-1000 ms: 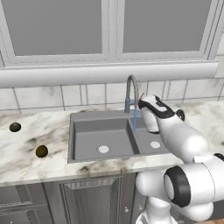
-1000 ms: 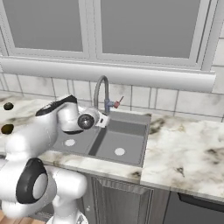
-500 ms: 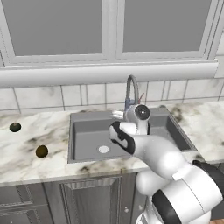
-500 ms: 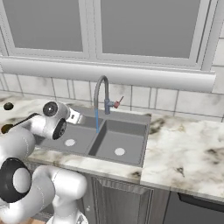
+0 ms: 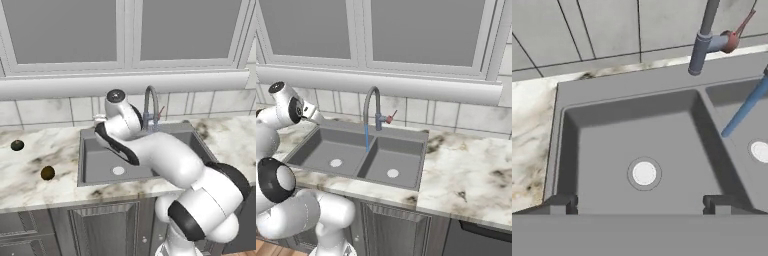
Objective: Turn on the sink faucet. Then move the avocado from the counter to the sink. Turn off the sink. Move the vegetable from the sink to the pot next to the stove. Finally move the pot to the rear left burner.
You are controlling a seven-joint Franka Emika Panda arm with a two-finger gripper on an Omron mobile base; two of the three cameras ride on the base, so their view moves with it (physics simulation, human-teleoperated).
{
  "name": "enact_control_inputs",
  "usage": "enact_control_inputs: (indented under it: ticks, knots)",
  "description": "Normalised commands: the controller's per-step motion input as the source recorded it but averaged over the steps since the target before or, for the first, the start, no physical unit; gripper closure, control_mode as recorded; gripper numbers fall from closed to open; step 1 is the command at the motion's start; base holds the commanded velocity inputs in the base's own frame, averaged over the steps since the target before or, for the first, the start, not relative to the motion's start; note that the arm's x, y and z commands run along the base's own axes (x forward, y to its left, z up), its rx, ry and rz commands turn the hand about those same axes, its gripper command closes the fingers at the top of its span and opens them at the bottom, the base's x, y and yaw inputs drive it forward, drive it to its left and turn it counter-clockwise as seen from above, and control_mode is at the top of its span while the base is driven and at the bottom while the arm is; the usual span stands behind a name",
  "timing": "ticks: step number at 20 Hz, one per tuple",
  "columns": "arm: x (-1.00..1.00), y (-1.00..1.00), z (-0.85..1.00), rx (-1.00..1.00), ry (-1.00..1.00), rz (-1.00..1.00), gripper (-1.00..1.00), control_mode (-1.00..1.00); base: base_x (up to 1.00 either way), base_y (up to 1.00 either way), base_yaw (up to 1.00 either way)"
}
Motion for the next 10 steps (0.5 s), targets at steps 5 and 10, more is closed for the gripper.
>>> enact_control_inputs:
  ticks: [5, 10]
  knots:
    - [-0.11, 0.98, -0.32, -0.02, 0.20, 0.03, -1.00, -1.00, 0.00, 0.00, 0.00]
    - [-0.18, 0.69, -0.50, 0.00, 0.08, 0.13, -1.00, -1.00, 0.00, 0.00, 0.00]
